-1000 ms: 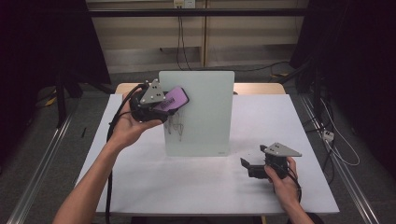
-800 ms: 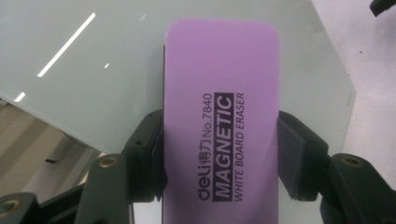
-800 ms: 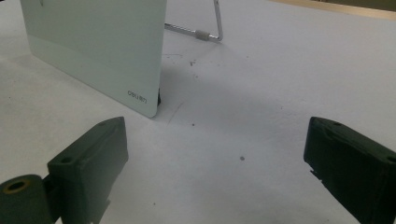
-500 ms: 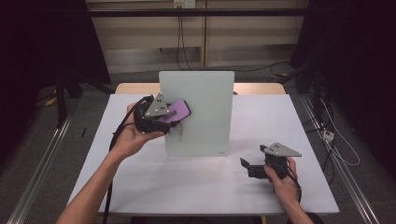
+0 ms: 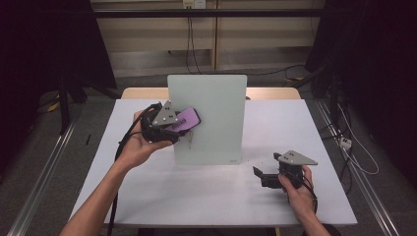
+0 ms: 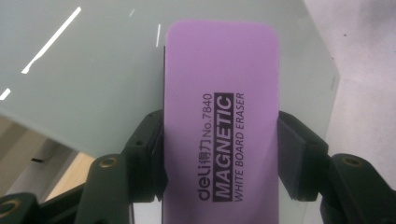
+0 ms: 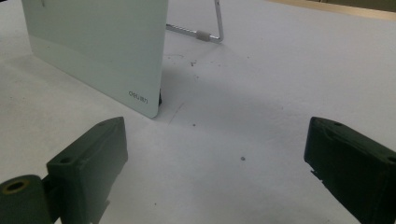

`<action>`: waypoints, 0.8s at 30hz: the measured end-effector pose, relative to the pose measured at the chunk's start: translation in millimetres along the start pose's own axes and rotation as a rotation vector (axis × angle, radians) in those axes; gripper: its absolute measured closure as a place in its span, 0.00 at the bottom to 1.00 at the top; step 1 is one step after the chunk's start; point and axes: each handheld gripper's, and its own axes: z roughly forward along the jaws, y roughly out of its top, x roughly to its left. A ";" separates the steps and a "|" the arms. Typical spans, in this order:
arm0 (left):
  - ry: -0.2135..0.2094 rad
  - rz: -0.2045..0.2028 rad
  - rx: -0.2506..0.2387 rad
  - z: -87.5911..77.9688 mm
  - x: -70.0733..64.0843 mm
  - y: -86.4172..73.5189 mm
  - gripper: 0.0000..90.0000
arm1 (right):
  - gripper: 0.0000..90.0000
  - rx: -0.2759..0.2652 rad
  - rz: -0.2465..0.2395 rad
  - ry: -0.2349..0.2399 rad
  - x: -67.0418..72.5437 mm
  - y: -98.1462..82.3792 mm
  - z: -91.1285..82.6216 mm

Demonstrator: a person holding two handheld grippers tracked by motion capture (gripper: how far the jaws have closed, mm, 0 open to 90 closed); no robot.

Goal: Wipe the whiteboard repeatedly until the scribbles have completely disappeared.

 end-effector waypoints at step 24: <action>0.030 0.019 -0.026 6.4 5.7 29.6 0.46 | 0.07 0.000 0.002 -0.003 -0.1 0.2 1.2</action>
